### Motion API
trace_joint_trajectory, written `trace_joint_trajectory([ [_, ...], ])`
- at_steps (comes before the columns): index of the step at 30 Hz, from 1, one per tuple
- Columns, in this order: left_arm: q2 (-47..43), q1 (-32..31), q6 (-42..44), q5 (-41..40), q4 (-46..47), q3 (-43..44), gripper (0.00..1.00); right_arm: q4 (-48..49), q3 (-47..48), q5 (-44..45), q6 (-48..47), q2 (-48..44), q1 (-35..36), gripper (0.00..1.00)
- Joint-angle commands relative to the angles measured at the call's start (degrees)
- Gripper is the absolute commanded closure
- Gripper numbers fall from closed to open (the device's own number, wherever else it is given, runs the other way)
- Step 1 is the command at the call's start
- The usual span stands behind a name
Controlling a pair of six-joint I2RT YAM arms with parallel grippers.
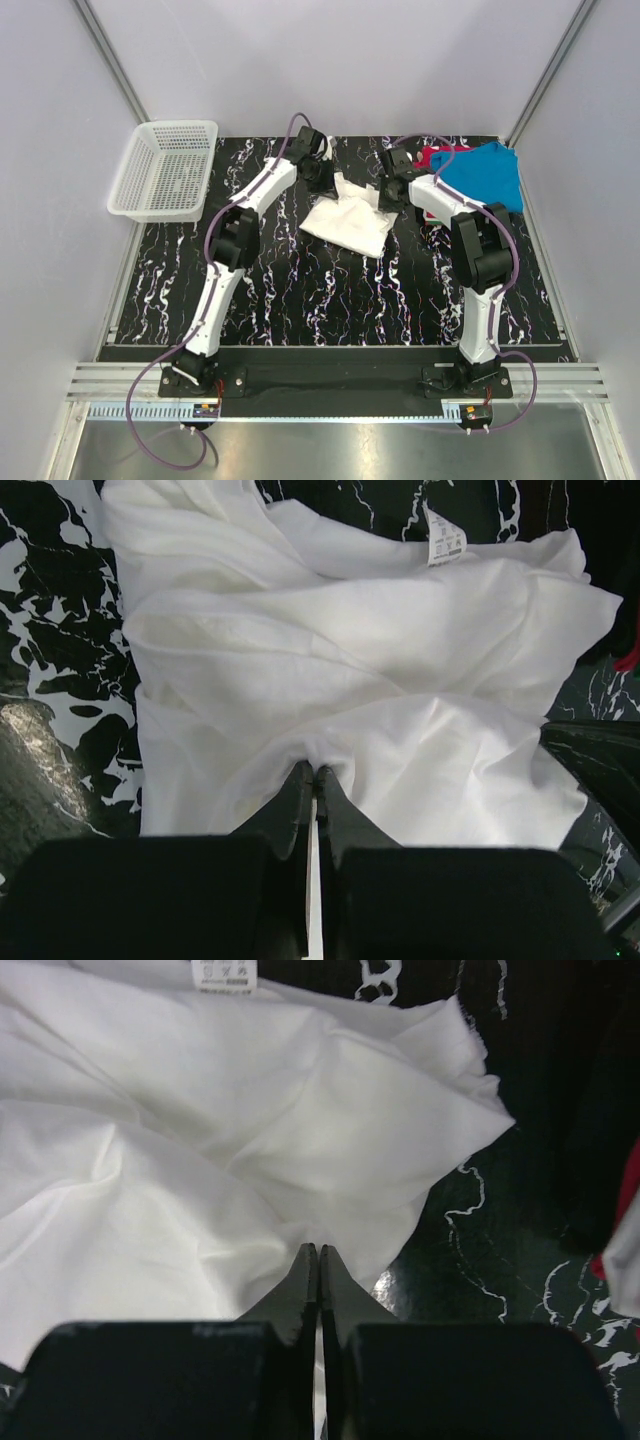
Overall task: Fold and stack the t-shirts
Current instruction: Fold the tshirt
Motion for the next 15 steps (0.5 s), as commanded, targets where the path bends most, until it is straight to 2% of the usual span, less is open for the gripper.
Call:
trace_joint_trajectory([
  [1, 0.72, 0.71, -0.1, 0.88, 3.36, 1.43, 1.0, 3.4, 3.36, 7.97, 0.79, 0.02, -0.3, 1.0],
  [6, -4.12, 1.15, 0.6, -5.37, 8.19, -4.55, 1.0, 4.01, 4.15, 12.11, 0.44, -0.6, -0.39, 1.0],
  [12, -2.98, 2.56, -0.36, -5.02, 8.73, -1.83, 1.0, 5.15, 6.52, 12.81, -0.7, 1.06, -0.39, 0.99],
  [15, -3.68, 2.74, -0.45, -5.63, 8.64, -2.79, 0.98, 5.24, 7.75, 12.9, -1.05, 1.86, -0.39, 0.85],
])
